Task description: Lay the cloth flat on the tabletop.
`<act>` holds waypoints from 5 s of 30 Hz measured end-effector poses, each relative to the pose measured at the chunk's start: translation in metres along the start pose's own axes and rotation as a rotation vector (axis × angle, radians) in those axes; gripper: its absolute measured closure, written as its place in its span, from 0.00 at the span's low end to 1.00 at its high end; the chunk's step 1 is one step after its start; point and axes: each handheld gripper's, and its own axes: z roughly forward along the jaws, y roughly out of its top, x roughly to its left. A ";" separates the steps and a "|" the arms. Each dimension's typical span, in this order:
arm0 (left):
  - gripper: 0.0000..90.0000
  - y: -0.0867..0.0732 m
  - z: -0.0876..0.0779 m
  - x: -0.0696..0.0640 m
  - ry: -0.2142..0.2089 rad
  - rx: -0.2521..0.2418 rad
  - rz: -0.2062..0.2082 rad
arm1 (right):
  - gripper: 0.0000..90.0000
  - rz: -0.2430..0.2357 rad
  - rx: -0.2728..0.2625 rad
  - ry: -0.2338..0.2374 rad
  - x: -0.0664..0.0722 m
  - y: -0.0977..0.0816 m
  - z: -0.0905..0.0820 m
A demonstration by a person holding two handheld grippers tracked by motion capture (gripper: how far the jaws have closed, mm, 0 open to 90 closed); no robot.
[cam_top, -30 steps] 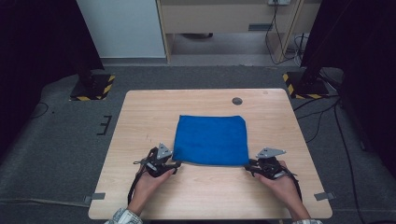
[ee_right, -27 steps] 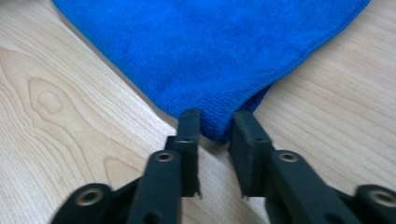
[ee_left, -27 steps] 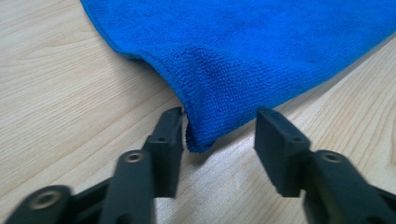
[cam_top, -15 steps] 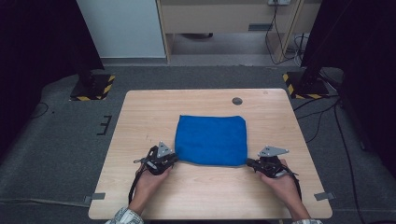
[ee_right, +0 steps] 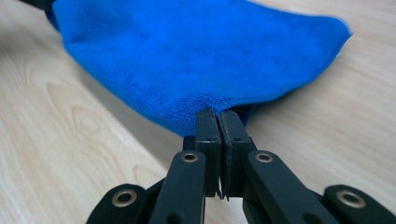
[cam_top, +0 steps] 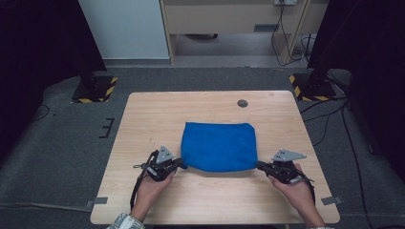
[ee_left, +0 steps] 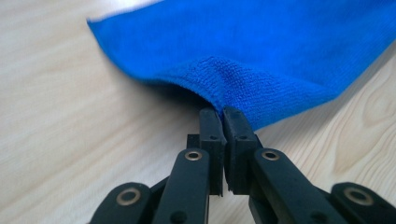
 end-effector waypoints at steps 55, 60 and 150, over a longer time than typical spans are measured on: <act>0.46 0.003 0.030 0.036 0.118 -0.010 -0.139 | 0.68 0.099 0.115 -0.112 -0.024 0.003 0.058; 0.46 0.003 0.029 0.037 0.123 -0.018 -0.142 | 0.63 0.103 0.101 -0.103 -0.026 0.005 0.060; 0.86 -0.031 -0.032 -0.046 -0.037 0.174 0.095 | 0.78 0.017 0.178 -0.023 0.031 -0.028 -0.027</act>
